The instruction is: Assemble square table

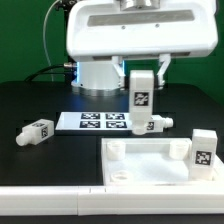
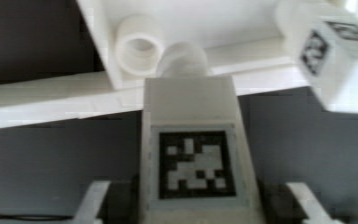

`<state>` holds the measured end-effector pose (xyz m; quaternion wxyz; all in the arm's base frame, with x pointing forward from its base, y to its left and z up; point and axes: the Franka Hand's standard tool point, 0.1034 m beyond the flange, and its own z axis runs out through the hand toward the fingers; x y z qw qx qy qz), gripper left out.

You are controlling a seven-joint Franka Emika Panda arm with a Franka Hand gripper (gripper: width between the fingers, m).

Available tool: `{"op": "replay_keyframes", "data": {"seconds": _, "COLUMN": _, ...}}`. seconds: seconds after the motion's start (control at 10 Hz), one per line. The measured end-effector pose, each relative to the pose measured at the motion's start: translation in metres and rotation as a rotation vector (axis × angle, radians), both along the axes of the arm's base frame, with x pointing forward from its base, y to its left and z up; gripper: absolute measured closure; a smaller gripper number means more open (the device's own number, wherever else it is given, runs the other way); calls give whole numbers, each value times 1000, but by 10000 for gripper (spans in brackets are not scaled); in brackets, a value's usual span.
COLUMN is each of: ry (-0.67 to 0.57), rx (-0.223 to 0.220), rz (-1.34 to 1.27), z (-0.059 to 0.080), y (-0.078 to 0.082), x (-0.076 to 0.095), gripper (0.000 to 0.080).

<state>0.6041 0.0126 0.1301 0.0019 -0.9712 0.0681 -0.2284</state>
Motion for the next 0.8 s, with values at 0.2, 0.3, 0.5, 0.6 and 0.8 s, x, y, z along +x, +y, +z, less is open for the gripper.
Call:
{"op": "replay_keyframes", "data": {"seconds": 0.2, "ry": 6, "rx": -12, "rz": -2, "z": -11, "y": -7, "x": 7, "gripper": 515}}
{"op": "replay_keyframes", "data": {"seconds": 0.3, "ry": 5, "rx": -16, "rz": -2, "z": -14, "y": -8, "x": 11, "gripper": 515}}
{"op": "replay_keyframes", "data": {"seconds": 0.5, "ry": 1, "rx": -26, "rz": -2, "z": -21, "y": -10, "x": 18, "gripper": 515}}
{"op": "replay_keyframes", "data": {"seconds": 0.6, "ry": -1, "rx": -29, "rz": -2, "z": -23, "y": -10, "x": 20, "gripper": 515}}
{"op": "replay_keyframes", "data": {"seconds": 0.8, "ry": 2, "rx": -35, "rz": 0, "z": -30, "y": -9, "x": 21, "gripper": 515}}
